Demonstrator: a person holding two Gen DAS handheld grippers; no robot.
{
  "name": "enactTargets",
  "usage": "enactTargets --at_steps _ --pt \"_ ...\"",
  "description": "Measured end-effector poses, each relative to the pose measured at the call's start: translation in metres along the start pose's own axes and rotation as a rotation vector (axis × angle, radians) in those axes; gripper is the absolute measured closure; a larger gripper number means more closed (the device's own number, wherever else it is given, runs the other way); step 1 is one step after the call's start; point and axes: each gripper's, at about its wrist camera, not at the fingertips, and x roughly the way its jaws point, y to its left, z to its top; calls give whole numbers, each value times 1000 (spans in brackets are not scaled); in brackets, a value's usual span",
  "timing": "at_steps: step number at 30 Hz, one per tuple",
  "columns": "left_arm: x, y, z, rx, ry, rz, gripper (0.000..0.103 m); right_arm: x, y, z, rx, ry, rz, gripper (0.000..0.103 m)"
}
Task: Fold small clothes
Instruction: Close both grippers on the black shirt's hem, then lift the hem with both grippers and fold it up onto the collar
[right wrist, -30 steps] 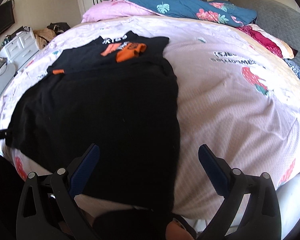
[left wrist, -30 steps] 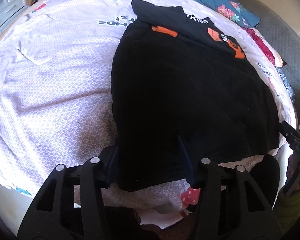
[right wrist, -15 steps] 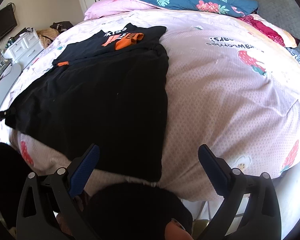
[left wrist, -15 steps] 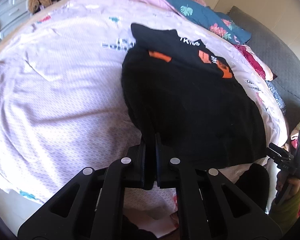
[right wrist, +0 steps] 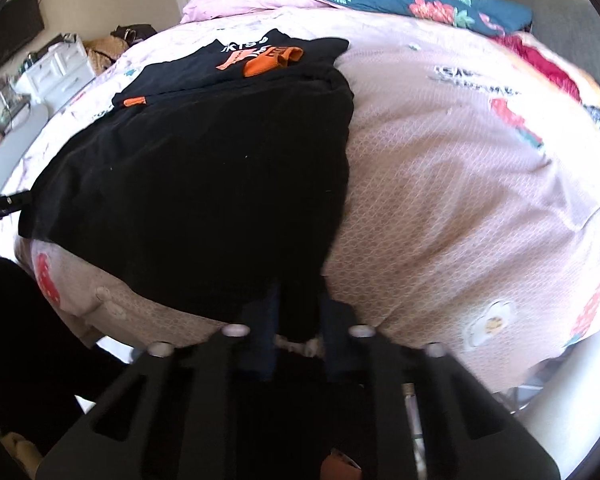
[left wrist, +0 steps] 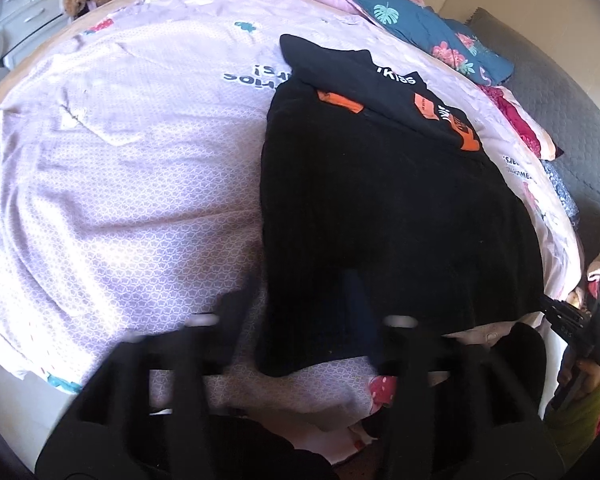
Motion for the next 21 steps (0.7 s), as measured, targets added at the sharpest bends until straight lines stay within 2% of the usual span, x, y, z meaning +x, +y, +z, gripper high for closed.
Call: enactTargets --at_steps 2,5,8,12,21 --pt "2 3 -1 -16 12 -11 56 -10 -3 3 23 -41 52 94" --pt "8 4 -3 -20 41 -27 58 -24 -4 12 35 -111 79 95" --pt "16 -2 -5 8 82 -52 99 -36 -6 23 63 -172 105 95" --pt "9 -3 -5 12 47 -59 101 -47 -9 32 91 -233 108 95" --pt "-39 0 19 0 -149 -88 101 -67 -21 38 152 -345 109 95"
